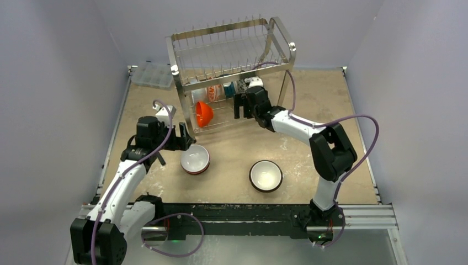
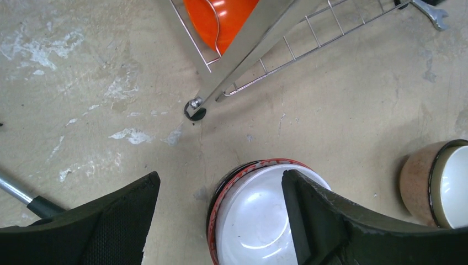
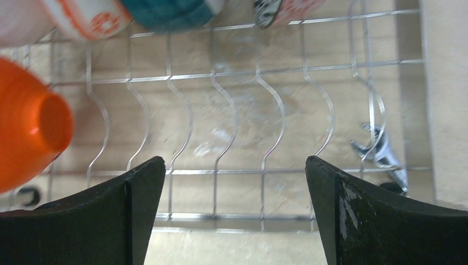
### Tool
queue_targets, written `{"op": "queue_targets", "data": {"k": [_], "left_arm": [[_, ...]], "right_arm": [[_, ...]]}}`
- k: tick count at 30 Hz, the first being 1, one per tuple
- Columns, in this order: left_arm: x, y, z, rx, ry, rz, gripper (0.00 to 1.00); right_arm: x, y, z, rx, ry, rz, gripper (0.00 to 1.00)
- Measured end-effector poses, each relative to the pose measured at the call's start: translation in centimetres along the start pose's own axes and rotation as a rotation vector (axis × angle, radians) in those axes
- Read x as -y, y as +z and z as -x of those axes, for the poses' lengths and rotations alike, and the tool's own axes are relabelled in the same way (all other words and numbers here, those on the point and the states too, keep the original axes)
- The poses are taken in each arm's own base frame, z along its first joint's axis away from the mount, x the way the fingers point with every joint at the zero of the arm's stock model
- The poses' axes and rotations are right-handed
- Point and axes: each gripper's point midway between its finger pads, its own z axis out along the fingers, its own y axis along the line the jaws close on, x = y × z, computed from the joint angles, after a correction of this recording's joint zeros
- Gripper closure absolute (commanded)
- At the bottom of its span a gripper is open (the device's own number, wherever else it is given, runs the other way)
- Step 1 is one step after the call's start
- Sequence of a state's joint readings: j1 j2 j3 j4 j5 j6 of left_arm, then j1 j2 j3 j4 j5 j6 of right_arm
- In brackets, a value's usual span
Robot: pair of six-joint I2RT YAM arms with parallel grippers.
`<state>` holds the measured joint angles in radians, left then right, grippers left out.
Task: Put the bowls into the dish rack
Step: Place the bowl in the dish rack, then pick up the bowl from the center of the board.
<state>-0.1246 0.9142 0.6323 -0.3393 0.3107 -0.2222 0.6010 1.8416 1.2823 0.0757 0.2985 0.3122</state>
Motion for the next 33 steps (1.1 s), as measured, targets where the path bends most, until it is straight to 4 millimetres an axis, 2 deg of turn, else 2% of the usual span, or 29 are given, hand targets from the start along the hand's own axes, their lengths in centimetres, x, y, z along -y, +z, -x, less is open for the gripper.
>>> {"op": "queue_targets", "data": {"k": [6,10,15,17,23,26,30,33], "left_arm": [[-0.4,-0.2,-0.5,-0.044,-0.121,0.058,0.26],[-0.1,-0.2,-0.8,-0.113,-0.222,0.075,0.38],[-0.1,-0.5,-3.7,-0.238,-0.323,0.111,0.56],[-0.1,-0.7,-4.1,-0.258,-0.341,0.121,0.6],[-0.6,-0.7,-5.6,-0.322,-0.35,0.157,0.63],[-0.6,-0.5,-6.6,-0.372,-0.331,0.173,0.73],[-0.2,-0.1,-7.5,-0.418,-0.267,0.194,0.95],[0.7,-0.1,-7.8,-0.45,-0.229,0.189,1.0]], "right_arm": [[-2.8,-3.9,-1.6,-0.052,0.054,0.212,0.01],[-3.8,-7.1,-2.5,-0.065,0.093,0.323,0.01],[-4.2,-9.6,-4.5,-0.108,0.171,0.413,0.01],[-4.3,-10.2,-4.9,-0.116,0.195,0.437,0.01],[-4.8,-11.5,-5.2,-0.126,0.234,0.489,0.01],[-5.0,-11.8,-5.0,-0.123,0.243,0.505,0.01],[-5.2,-12.1,-4.6,-0.11,0.251,0.514,0.01],[-5.2,-12.2,-4.5,-0.108,0.253,0.516,0.01]]}}
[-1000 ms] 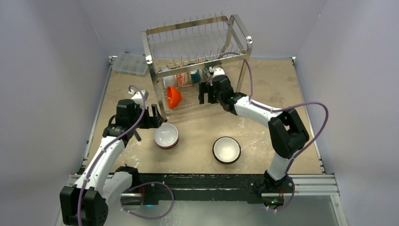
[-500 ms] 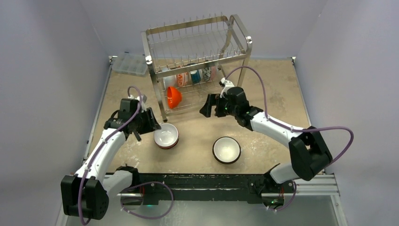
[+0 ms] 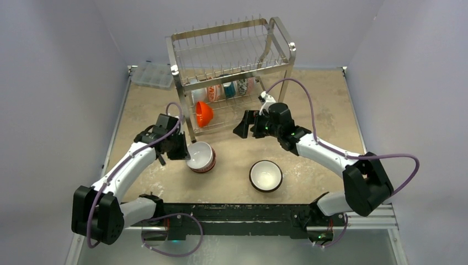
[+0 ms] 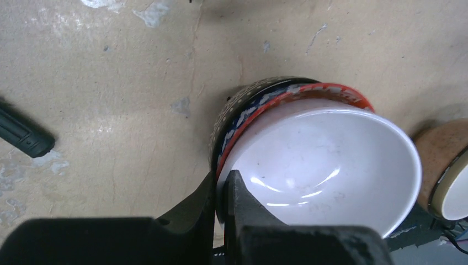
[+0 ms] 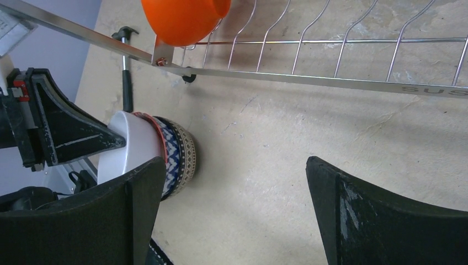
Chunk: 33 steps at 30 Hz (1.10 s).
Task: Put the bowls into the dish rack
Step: Pick up the bowl from the center of the board.
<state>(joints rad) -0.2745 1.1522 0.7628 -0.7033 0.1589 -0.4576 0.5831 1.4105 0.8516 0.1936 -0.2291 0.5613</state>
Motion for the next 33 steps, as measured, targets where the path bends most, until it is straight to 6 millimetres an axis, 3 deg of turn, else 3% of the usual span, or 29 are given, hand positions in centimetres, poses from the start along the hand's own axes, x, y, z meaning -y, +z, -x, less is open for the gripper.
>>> {"op": "queue_targets", "data": {"k": [8,24,28,33], "left_arm": [[0.6,-1.3,1.0,0.027,0.02,0.006,1.0],[1.2,-4.1,3.3,0.12,0.084,0.006,1.0],[2.5,-5.0,3.8,0.16,0.096,-0.064,1.0],[6.0,-6.3,4.7,0.239,0.116,-0.236,1.0]], "right_arm": [[-0.7,-0.3,-0.1,-0.01,-0.003,0.035,0.01],[-5.8,-1.8,0.2,-0.012,0.025,0.304,0.01],[-6.7,-2.0,-0.8,-0.033,0.085,0.384,0.01],[-8.0,-1.9,-2.3,-0.089,0.172,0.483,0.01]]}}
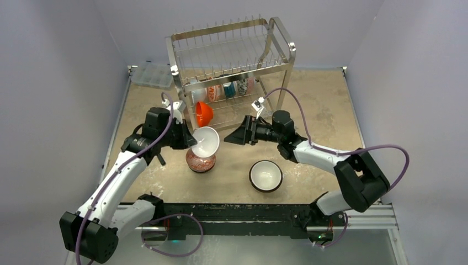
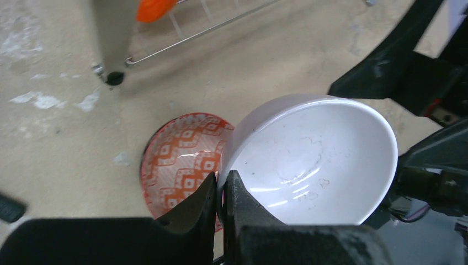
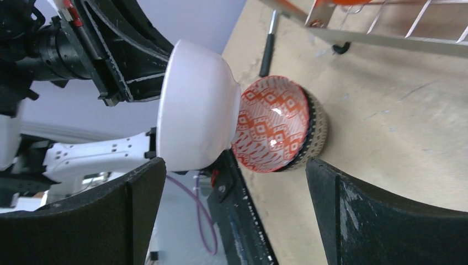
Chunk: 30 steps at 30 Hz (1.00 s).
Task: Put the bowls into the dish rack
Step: Pick up the bowl from the center of the board.
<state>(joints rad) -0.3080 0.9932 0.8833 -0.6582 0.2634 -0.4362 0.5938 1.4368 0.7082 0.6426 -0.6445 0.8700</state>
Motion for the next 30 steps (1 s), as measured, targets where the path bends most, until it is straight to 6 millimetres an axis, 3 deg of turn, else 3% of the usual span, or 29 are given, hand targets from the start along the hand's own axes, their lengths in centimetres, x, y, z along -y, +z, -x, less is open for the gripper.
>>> {"op": "queue_targets", "data": {"k": [4,12,17,20,24,26,30], "left_arm": [[2.2,0.3,0.0,0.018,0.004,-0.098,1.0],[3.8,0.4,0.4,0.034,0.009,-0.174,1.0],[4.1,0.4,0.4,0.033,0.013,-0.189,1.0],[4.2,0.4,0.4,0.033,0.013,-0.19,1.0],[4.2,0.4,0.7,0.046,0.018,-0.192,1.0],[4.2,0.5,0.7,0.049,0.017,-0.188,0.93],[4.2,0.6,0.8,0.052,0.022,-0.189,0.7]], "right_arm": [[-1.1,0.8,-1.6,-0.047,0.058,0.071,0.01],[-5.5,1.6,-3.1,-0.083,0.062,0.228,0.01],[-5.6,2.2,-3.3,-0.087,0.097,0.253,0.08],[-5.4,2.4,-3.3,-0.089,0.119,0.256,0.29],[-5.4,2.4,-3.4,-0.096,0.134,0.265,0.76],[-5.2,2.5,-3.2,-0.095,0.148,0.264,1.0],[-5.0,2.6,-3.4,-0.1,0.149,0.262,1.0]]}}
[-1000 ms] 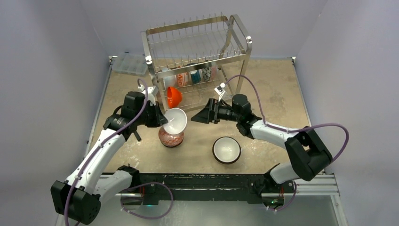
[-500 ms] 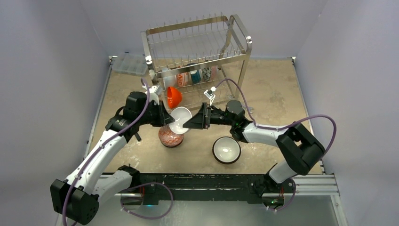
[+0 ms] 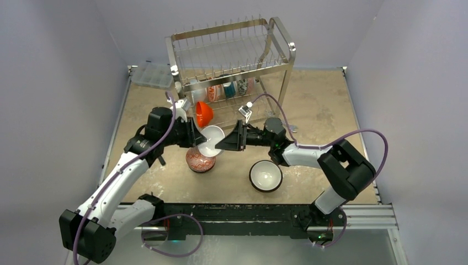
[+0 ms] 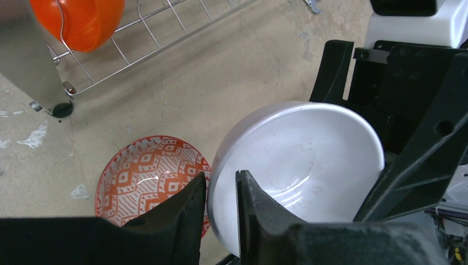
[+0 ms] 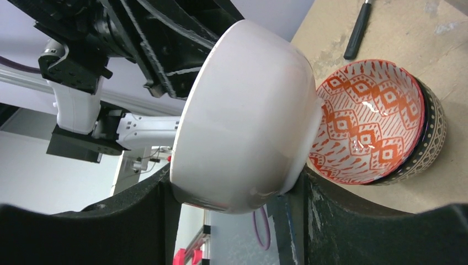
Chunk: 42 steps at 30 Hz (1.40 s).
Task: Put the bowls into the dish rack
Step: Pick up the bowl from the center of the board, then place the bowl in the dish rack.
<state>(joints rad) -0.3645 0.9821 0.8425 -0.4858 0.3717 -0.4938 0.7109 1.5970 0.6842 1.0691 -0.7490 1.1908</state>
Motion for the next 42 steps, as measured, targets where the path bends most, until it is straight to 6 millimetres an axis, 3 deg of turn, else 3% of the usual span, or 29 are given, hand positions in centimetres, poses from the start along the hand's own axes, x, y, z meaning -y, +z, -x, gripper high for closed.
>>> {"op": "queue_targets", "data": {"k": [9,14,18,22,29,36,42], "left_arm": [[0.2,0.2,0.2,0.014,-0.003,-0.012,0.39],[-0.5,0.5,-0.2,0.009,-0.024,-0.003,0.3],[-2.7,0.2,0.2,0.036,-0.093,0.013,0.29],[-5.1,-0.7,0.9,0.085,-0.177,0.034,0.28],[-6.0,-2.0,2.1,0.142,-0.201,0.028,0.26],[-8.0,-4.2,2.9,0.235,-0.137,0.16,0.22],[-8.2,-6.0,3.9,0.317,-0.052,0.221,0.2]], "right_arm": [[2.5,-0.7,-0.3,-0.023,0.009,-0.097,1.0],[4.1,-3.1,2.3,0.041,-0.01,-0.176,1.0],[4.5,-5.0,4.2,0.094,-0.053,-0.221,1.0],[5.4,-5.5,4.6,0.082,-0.091,-0.276,1.0],[6.2,-5.2,7.1,0.08,-0.183,-0.347,1.0],[9.4,-5.0,10.1,0.101,-0.227,-0.457,1.0],[11.3,-4.2,13.2,0.115,-0.26,-0.518,1.0]]}}
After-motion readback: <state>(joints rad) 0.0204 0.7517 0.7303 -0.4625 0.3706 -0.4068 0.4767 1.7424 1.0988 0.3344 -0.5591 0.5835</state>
